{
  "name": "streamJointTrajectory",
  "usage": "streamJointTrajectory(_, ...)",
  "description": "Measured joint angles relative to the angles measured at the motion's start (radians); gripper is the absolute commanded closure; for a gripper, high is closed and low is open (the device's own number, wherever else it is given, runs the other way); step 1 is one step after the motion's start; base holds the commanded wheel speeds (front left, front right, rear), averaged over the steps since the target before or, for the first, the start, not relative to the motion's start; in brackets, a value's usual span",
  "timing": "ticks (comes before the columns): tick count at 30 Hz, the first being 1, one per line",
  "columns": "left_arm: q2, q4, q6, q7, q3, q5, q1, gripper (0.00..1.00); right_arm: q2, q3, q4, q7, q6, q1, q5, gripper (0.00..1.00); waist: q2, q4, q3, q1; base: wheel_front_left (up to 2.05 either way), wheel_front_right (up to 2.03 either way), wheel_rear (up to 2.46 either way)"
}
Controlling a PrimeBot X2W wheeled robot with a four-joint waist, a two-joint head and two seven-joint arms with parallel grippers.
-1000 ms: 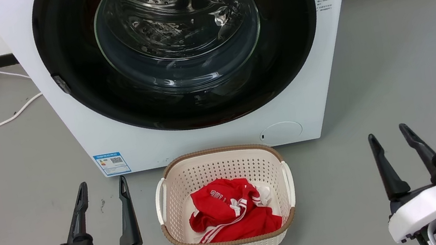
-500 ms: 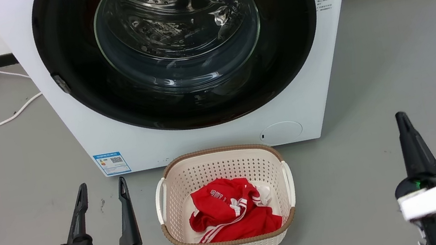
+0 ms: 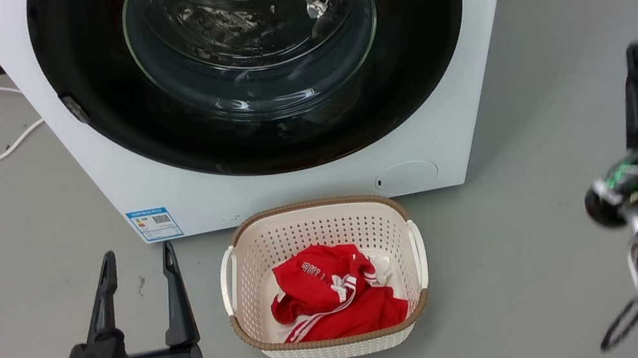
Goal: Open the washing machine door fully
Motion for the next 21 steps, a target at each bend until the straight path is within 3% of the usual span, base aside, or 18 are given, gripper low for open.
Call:
streamJointTrajectory(5, -0.002, -0.004, -0.006, 0.0, -0.002, -0.001, -0.024, 0.0, -0.044, -0.015, 0.118, 0.038, 0.0, -0.145, 0.105, 1.0, 0.0, 0.01, 0.02, 0.0001, 0.0, 0.0, 0.0)
streamJointTrajectory(9, -0.003, -0.014, -0.008, 0.0, -0.012, -0.008, -0.056, 0.0, -0.153, 0.036, 0.316, 0.096, 0.0, -0.348, 0.183, 1.0, 0.0, 0.028, 0.055, 0.0001, 0.0, 0.0, 0.0)
streamJointTrajectory(11, -0.004, -0.019, -0.008, 0.0, -0.014, -0.009, -0.062, 0.0, -0.174, 0.051, 0.358, 0.103, 0.0, -0.389, 0.191, 1.0, 0.0, 0.032, 0.062, 0.0001, 0.0, 0.0, 0.0)
streamJointTrajectory(12, -0.004, -0.025, -0.008, 0.0, -0.016, -0.01, -0.063, 0.0, -0.216, 0.1, 0.442, 0.132, 0.0, -0.471, 0.197, 1.0, 0.0, 0.04, 0.078, 0.0001, 0.0, 0.0, 0.0)
streamJointTrajectory(21, -0.005, -0.058, -0.016, 0.0, -0.021, -0.008, -0.097, 0.0, -0.311, 0.317, 0.743, 0.288, 0.0, -0.814, 0.162, 1.0, 0.0, 0.059, 0.16, 0.0001, 0.0, 0.0, 0.0)
